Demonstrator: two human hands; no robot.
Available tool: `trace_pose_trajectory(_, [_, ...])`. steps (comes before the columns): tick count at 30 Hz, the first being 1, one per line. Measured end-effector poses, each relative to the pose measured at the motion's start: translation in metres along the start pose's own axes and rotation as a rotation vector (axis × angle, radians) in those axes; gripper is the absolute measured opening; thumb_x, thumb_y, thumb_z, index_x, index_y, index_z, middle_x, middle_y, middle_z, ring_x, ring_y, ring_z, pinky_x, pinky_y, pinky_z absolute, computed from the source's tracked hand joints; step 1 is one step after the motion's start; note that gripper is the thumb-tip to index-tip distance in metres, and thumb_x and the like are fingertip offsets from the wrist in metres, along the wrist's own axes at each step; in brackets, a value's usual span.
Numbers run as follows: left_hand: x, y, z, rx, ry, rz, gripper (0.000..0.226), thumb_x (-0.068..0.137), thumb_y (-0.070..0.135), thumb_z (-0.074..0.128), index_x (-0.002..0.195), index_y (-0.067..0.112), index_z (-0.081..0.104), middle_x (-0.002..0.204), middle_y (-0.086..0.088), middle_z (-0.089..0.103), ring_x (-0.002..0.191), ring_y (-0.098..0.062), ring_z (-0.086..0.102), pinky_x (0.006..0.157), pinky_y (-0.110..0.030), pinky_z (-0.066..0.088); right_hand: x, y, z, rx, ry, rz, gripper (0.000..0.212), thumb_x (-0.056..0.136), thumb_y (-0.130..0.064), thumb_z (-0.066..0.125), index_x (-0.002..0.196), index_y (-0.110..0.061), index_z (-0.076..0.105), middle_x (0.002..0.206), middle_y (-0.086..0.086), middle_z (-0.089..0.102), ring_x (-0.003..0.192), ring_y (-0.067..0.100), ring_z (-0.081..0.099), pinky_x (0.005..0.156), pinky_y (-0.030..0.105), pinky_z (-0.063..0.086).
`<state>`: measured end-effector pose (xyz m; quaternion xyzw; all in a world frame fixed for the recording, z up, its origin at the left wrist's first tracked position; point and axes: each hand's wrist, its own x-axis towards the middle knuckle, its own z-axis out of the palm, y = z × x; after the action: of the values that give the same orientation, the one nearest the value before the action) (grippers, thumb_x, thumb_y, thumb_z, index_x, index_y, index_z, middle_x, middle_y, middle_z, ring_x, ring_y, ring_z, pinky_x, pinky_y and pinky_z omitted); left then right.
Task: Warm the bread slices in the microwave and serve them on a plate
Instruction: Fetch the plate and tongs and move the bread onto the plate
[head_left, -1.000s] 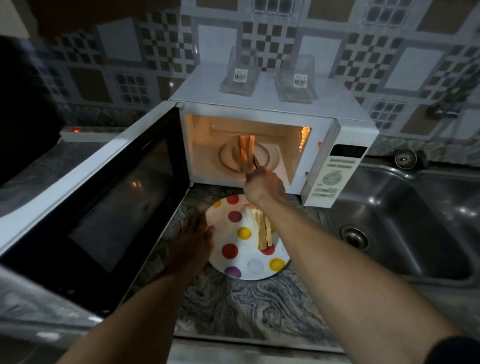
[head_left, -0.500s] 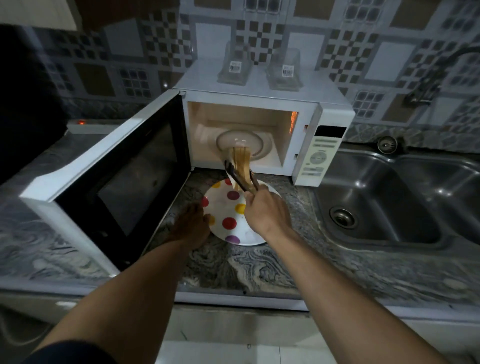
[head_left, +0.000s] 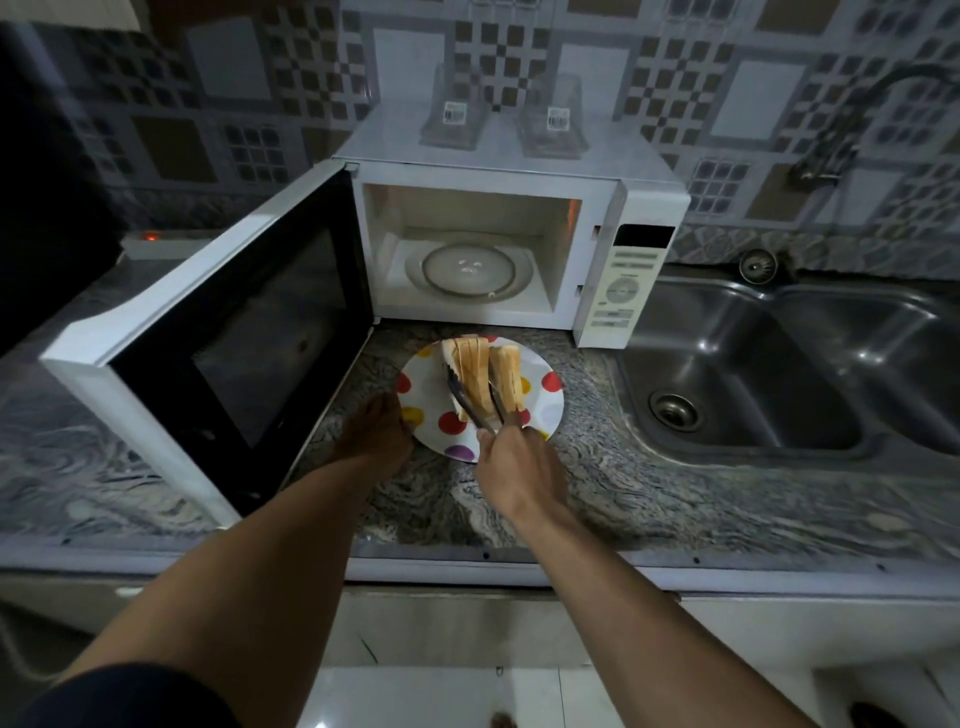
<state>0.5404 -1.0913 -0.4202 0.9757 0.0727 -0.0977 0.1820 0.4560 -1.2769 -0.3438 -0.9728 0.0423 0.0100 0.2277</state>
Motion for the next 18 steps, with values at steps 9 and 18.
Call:
trace_pose_trajectory(9, [-0.001, 0.0, -0.001, -0.012, -0.008, 0.013, 0.062, 0.103, 0.041, 0.032, 0.156, 0.013, 0.013, 0.163, -0.008, 0.016, 0.149, -0.03, 0.014, 0.119, -0.049, 0.017, 0.006, 0.009, 0.02, -0.013, 0.006, 0.04, 0.053, 0.105, -0.039, 0.039, 0.144, -0.004, 0.034, 0.116, 0.018, 0.062, 0.102, 0.039, 0.063, 0.066, 0.036, 0.041])
trace_pose_trajectory(18, [-0.003, -0.008, 0.002, -0.006, 0.0, 0.034, 0.063, 0.096, 0.046, 0.032, 0.152, 0.018, 0.026, 0.16, -0.008, 0.023, 0.146, -0.033, 0.022, 0.117, -0.052, 0.023, 0.007, 0.007, 0.015, 0.011, 0.006, 0.024, 0.057, 0.104, -0.042, 0.039, 0.146, -0.003, 0.033, 0.116, 0.017, 0.06, 0.098, 0.037, 0.064, 0.065, 0.035, 0.043])
